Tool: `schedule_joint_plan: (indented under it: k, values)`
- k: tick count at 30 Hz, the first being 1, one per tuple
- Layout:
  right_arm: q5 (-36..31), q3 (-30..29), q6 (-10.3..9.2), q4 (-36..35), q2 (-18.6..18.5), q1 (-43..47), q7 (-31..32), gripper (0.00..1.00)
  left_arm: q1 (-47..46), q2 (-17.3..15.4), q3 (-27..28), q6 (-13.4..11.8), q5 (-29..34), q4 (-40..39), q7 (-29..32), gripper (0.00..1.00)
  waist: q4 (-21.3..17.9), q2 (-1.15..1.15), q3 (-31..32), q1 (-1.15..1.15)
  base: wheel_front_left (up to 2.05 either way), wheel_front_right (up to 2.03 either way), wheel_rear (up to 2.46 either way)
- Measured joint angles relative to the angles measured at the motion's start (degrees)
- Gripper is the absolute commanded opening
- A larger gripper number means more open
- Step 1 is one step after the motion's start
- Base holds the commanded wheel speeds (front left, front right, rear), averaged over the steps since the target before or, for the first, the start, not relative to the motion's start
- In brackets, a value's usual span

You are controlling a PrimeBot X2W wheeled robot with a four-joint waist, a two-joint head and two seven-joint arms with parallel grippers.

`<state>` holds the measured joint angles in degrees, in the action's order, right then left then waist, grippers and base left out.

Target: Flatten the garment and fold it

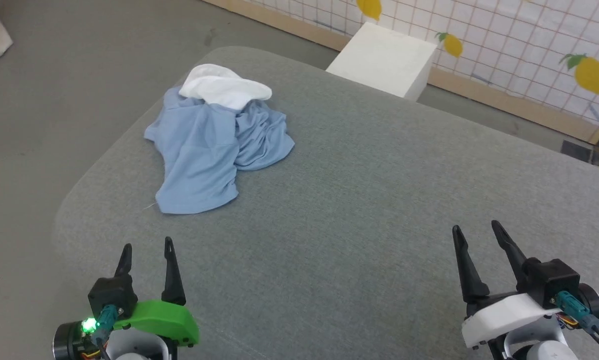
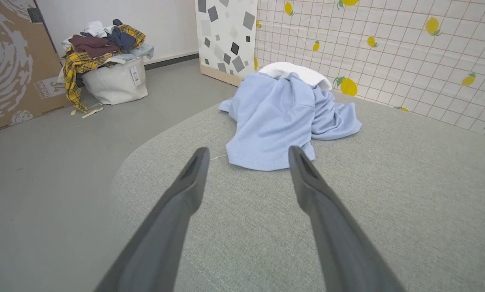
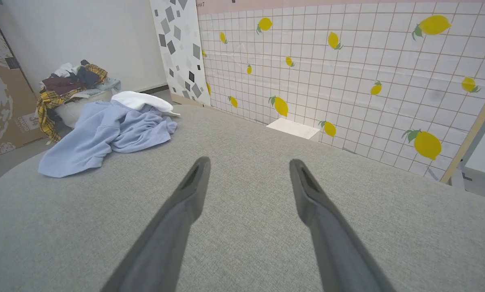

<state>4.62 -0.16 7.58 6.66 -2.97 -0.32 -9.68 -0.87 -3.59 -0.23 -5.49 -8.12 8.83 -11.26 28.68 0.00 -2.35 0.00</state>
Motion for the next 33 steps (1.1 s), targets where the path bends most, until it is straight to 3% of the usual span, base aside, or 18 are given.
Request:
schedule_joint_plan:
  k: [29,33]
  values:
    - [0.4,0.0,0.0,0.9,0.1,-0.2,-2.1,1.0,-0.8,0.2,0.5,-0.6,-1.6,2.1,-3.3,1.0,10.8,0.0,-0.7,0.0,-0.01,-0.01,-0.01]
    - [-0.3,0.3,0.0,0.1,0.1,-0.6,-1.4,1.0,-4.1,0.0,1.1,1.0,-2.5,2.5,-3.3,1.0,10.7,0.0,-1.9,0.0,0.0,0.0,0.0]
